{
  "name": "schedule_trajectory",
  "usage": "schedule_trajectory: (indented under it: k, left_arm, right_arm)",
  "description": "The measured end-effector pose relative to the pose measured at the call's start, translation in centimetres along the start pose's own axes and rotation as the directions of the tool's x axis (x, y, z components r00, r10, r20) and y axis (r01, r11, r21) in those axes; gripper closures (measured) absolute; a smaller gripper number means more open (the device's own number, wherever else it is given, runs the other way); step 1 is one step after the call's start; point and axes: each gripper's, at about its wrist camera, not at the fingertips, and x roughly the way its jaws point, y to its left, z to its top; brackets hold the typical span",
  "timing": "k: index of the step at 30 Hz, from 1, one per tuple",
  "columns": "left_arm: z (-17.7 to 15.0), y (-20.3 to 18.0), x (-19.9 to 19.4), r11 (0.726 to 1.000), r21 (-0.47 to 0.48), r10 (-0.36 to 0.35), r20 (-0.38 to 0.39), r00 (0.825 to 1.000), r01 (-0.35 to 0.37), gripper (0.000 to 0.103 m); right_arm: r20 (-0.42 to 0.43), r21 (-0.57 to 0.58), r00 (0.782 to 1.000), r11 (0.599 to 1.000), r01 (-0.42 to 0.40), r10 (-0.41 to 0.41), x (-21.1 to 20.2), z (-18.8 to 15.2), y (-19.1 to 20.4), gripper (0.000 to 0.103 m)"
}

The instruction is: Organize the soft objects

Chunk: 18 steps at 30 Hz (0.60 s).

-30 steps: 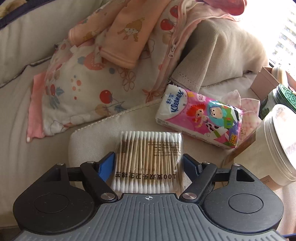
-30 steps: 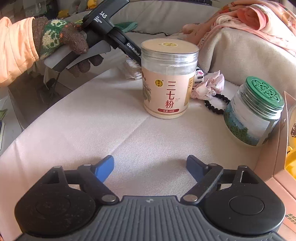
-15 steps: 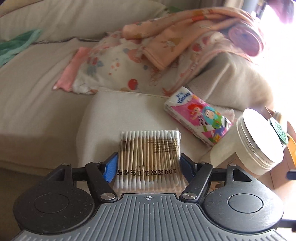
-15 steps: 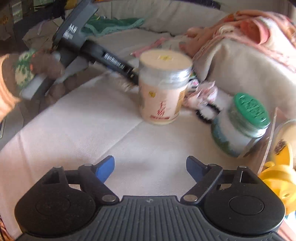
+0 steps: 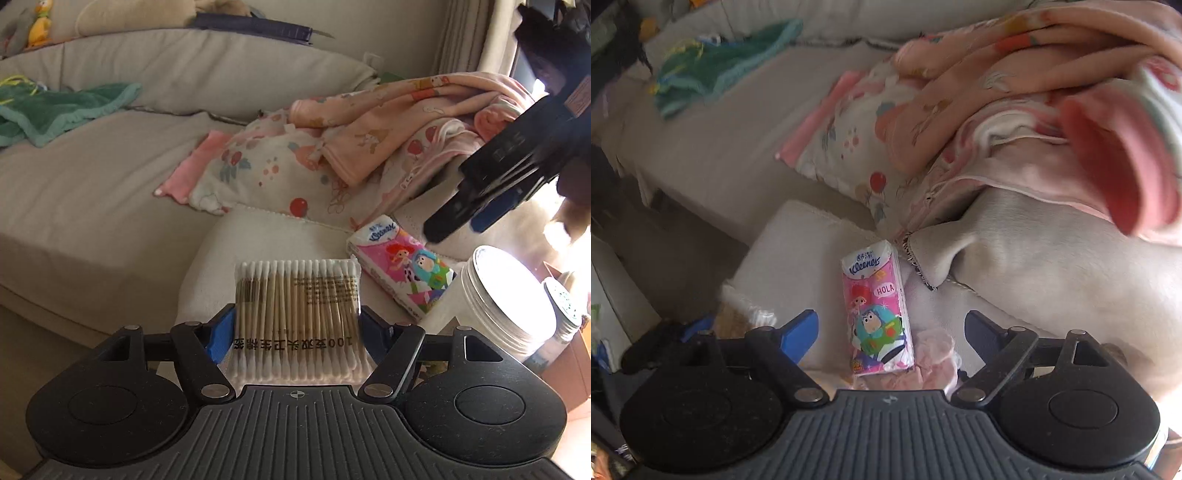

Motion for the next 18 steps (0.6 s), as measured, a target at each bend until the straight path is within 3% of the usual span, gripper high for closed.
schedule_trajectory:
  k: [5, 8, 9, 10, 13, 16, 18]
  left_arm:
    - [-0.6, 0.5, 0.7, 1.000, -0.012, -0.006, -0.042, 0.999, 0.006, 0.028]
    - [-0.7, 0.9, 0.5, 0.999, -0.027, -0.020, -0.039, 0.999, 0.019, 0.028]
    - [-0.8, 1.0, 0.4, 0.999, -0.034, -0.024, -0.038, 0.999, 0.023, 0.028]
    - [-0.8, 1.1, 0.4, 0.999, -0.040, -0.024, -0.036, 0.999, 0.023, 0.028]
    - [-0.5, 1.7, -0.1, 0.997, -0.072, -0.030, -0.013, 0.999, 0.029, 0.028]
    - [0.7, 2.0, -2.1, 0.989, -0.129, -0.061, 0.064, 0.996, 0.069, 0.028]
    - [2.0, 1.2, -3.9, 0.991, -0.107, -0.066, 0.118, 0.991, 0.079, 0.028]
  right_arm:
    - [-0.152, -0.062, 0.988, 0.998, 0.032, -0.041, 5.5, 1.7, 2.6, 0.020]
    - [-0.197, -0.045, 0.979, 0.998, 0.043, -0.051, 7.4, 1.9, 2.1, 0.043]
    - [-0.207, -0.033, 0.978, 0.999, 0.034, -0.040, 7.6, 1.8, 1.8, 0.055]
    - [-0.209, -0.025, 0.977, 0.999, 0.024, -0.029, 7.5, 1.6, 1.4, 0.058]
    - [-0.148, -0.054, 0.988, 0.998, 0.034, -0.042, 4.7, 0.7, 1.5, 0.075]
    - [-0.025, -0.038, 0.999, 0.999, 0.019, -0.020, -0.9, -0.6, 0.8, 0.079]
    - [0.067, -0.036, 0.997, 0.999, 0.028, -0.026, -5.5, -2.1, 0.2, 0.079]
